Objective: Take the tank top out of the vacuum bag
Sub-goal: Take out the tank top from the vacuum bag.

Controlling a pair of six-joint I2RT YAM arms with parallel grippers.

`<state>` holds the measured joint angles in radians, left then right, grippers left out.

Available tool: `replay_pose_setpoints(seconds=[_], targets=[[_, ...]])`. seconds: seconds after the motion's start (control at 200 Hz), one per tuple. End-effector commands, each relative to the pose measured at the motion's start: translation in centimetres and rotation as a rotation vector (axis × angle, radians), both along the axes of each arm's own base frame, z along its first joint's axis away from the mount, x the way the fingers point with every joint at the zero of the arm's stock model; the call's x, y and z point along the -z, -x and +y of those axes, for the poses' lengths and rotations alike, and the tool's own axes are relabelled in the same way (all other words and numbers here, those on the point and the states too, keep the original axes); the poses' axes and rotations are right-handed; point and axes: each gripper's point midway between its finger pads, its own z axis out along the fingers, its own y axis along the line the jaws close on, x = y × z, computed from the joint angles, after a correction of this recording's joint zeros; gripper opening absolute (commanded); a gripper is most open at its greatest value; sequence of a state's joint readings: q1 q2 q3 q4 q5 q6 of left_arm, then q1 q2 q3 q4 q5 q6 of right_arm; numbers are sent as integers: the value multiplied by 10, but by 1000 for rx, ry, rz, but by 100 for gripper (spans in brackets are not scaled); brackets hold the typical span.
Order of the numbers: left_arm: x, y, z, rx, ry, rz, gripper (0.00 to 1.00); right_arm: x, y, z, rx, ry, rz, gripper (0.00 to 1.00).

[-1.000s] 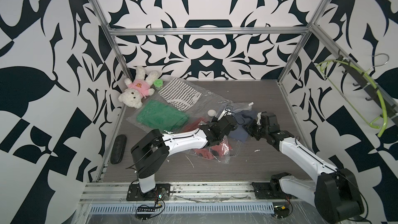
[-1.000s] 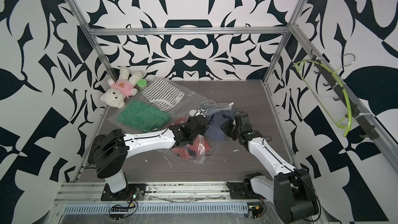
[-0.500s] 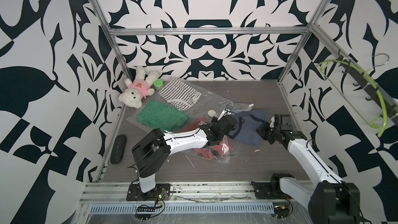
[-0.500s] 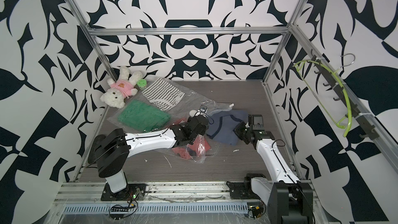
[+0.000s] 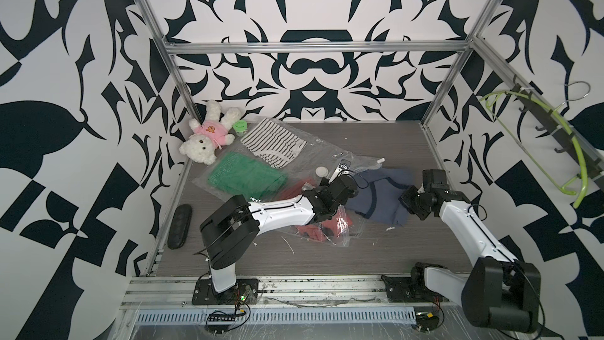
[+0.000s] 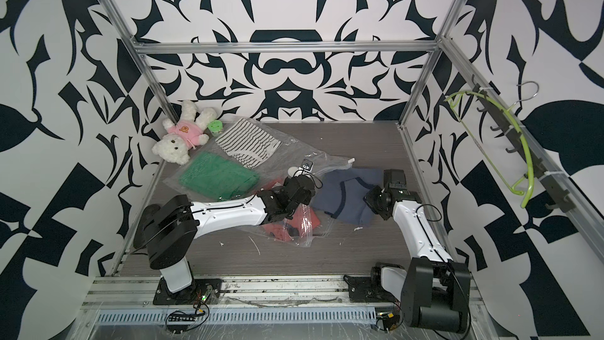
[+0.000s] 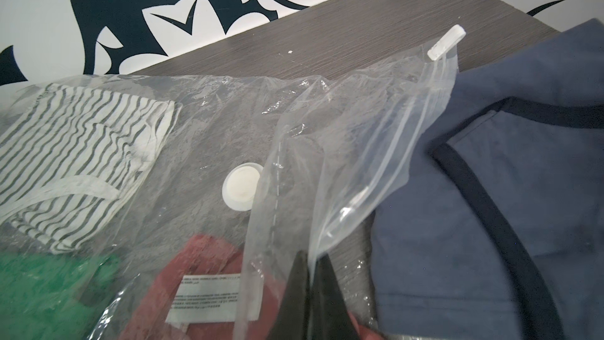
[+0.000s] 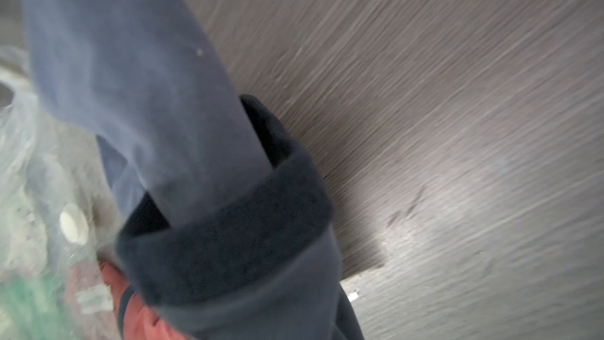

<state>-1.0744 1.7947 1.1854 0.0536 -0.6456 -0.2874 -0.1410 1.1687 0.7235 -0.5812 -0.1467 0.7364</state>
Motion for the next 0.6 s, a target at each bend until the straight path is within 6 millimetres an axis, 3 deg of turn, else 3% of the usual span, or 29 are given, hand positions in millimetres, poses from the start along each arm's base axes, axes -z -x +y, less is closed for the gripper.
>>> replay_pose_setpoints(seconds=[0.0,0.12,0.595], targets=[[-14,-7,10,-31,23,-33,0,-15,-6,-27,51,124,4,0],[-19,-8,11,-37,32,-47,0,-11,-1,-51,120,228,32,0],[-24,-18,27,-111,27,-57,0,-7,1,-107,334,327,70,0]])
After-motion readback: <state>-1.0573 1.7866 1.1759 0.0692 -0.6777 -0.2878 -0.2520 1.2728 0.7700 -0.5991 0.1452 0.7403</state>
